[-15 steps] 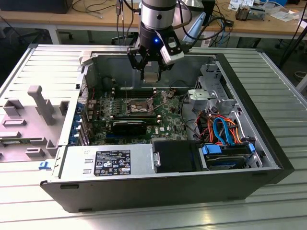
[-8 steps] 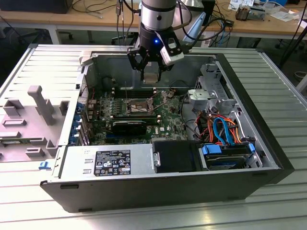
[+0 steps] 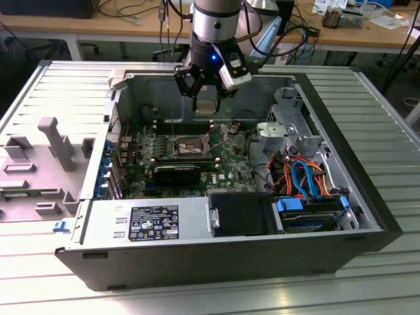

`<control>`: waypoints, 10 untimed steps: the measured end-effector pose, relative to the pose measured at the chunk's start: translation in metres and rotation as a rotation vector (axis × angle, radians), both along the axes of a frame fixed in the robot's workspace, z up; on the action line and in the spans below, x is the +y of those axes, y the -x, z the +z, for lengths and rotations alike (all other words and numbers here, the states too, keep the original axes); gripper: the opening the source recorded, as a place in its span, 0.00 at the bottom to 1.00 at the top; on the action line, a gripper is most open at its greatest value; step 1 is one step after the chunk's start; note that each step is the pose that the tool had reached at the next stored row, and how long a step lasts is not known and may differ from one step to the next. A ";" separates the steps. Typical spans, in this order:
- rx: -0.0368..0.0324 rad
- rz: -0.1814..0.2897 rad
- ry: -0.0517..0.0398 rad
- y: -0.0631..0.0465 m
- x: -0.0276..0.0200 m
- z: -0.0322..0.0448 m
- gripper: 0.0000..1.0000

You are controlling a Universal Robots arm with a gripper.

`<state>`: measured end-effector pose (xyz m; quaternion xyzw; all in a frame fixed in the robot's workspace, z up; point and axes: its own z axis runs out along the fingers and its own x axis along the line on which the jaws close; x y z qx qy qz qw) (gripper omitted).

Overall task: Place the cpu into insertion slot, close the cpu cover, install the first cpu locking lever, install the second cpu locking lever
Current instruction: 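Place the cpu into insertion slot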

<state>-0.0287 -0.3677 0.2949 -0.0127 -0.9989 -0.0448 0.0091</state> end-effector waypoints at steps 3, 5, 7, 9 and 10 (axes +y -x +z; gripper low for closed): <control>0.0000 0.000 0.0000 0.000 0.0000 -0.0007 0.55; 0.0000 0.000 0.0000 0.000 0.0000 -0.0013 0.55; 0.0000 0.000 0.0000 0.000 0.0000 -0.0018 0.55; 0.0000 0.000 0.0000 0.000 0.0000 -0.0028 0.55; 0.0000 0.000 0.0000 0.000 0.0000 -0.0030 0.55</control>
